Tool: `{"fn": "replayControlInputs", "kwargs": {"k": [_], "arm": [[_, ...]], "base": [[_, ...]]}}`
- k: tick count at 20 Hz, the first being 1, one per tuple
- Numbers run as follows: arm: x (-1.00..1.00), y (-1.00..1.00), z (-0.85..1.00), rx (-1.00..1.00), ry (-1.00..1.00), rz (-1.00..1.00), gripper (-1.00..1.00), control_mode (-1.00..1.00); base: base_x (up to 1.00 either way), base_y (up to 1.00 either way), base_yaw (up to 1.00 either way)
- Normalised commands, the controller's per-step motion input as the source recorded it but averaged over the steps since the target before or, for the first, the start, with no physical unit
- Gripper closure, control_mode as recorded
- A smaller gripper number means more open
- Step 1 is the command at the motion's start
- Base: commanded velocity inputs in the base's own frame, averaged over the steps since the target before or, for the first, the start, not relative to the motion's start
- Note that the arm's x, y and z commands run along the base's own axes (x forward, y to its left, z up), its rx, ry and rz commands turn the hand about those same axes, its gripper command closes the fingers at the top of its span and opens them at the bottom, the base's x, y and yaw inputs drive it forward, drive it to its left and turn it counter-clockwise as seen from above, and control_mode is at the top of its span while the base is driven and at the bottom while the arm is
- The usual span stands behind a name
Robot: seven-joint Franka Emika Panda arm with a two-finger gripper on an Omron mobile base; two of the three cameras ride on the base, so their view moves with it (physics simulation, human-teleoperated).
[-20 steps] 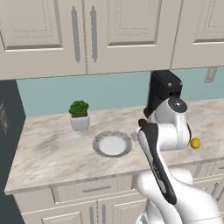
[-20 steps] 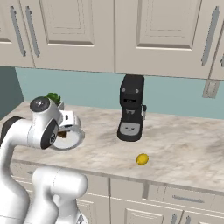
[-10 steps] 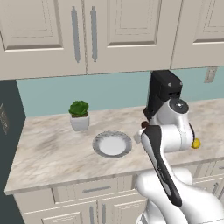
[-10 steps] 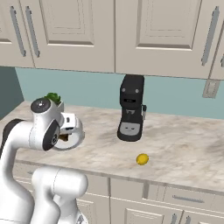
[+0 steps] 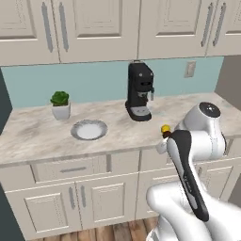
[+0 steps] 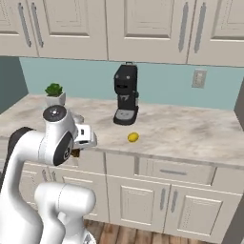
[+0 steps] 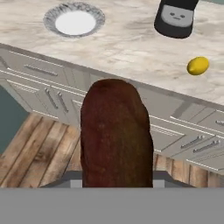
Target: Place the sweet potato and lemon inside the fridge drawer. Close the drawer after placing the vegetables.
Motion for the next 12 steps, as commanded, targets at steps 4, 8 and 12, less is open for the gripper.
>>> {"fn": "replayControlInputs", "kwargs": {"k": [4, 8, 12], "arm": [[0.0, 0.0, 0.0, 0.0, 0.0, 0.0, 1.0, 1.0], [0.0, 0.0, 0.0, 0.0, 0.0, 0.0, 1.0, 1.0], [0.0, 0.0, 0.0, 0.0, 0.0, 0.0, 1.0, 1.0]], "base": [[-1.0, 0.05, 0.02], [-1.0, 0.34, 0.11], [-1.0, 0.25, 0.2]]}}
